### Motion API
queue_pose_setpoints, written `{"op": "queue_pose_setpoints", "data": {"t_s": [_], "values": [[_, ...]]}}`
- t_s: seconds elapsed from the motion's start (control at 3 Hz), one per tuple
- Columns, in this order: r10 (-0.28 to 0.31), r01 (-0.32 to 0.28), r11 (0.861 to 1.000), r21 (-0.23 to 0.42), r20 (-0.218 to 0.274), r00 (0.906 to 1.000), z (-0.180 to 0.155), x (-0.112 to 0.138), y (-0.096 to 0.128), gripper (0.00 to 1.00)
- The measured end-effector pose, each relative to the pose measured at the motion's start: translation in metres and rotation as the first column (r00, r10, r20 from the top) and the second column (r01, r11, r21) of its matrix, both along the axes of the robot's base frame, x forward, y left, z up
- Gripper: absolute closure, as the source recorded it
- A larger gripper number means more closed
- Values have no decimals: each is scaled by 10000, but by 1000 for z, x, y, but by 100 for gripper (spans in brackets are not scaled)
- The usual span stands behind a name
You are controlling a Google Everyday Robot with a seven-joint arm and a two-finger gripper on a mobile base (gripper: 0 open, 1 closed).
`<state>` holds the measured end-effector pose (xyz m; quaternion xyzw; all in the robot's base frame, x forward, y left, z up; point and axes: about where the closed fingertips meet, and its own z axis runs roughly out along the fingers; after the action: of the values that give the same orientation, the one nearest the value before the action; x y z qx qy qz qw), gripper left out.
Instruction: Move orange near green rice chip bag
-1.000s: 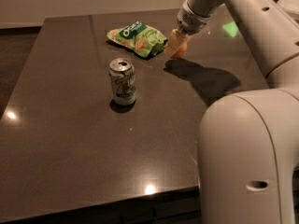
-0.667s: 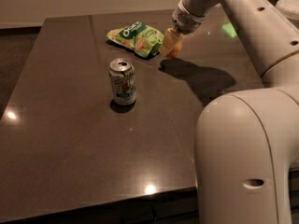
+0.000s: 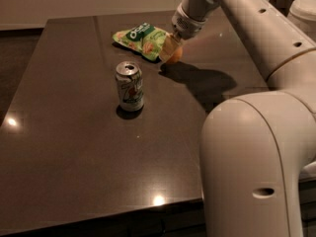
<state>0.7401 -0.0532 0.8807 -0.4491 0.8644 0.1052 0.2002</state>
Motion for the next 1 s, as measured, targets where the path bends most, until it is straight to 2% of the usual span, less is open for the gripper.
{"op": "queue_pose_setpoints", "data": {"t_s": [0.33, 1.0], "values": [[113, -113, 9999, -23, 80, 9999, -2, 1, 11, 87], [244, -240, 9995, -210, 216, 9995, -4, 0, 16, 41]]}}
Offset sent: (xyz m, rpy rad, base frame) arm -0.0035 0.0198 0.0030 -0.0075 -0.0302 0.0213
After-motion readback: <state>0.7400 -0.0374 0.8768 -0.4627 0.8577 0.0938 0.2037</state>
